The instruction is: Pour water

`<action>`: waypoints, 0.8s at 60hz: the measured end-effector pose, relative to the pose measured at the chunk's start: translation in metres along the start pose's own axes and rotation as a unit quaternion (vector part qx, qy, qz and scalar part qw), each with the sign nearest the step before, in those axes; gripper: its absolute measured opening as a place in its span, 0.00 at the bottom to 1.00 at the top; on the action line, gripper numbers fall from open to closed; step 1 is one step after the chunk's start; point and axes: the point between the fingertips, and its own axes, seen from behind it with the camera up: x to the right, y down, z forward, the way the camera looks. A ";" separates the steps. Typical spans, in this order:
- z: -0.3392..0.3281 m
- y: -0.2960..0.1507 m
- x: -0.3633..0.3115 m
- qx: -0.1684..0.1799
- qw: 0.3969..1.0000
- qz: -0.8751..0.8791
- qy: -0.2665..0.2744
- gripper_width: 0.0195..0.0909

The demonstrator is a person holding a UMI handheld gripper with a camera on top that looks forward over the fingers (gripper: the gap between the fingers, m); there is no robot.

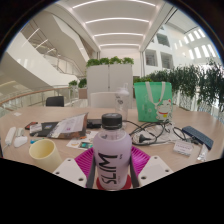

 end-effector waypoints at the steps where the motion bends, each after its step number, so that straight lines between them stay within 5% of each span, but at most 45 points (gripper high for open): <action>1: 0.000 0.007 0.000 -0.008 1.000 0.002 -0.002 0.47; 3: -0.003 0.006 -0.001 0.013 1.000 0.002 -0.005 0.48; 14: -0.008 0.010 0.001 -0.015 1.000 0.007 -0.010 0.54; 18: -0.015 0.022 0.002 -0.067 0.998 0.020 0.002 0.72; 21: -0.028 0.016 -0.004 -0.063 0.998 0.031 -0.011 0.91; 31: -0.101 0.009 -0.018 -0.088 0.996 0.026 0.000 0.90; 48: -0.263 -0.025 -0.081 -0.074 0.994 -0.015 0.077 0.90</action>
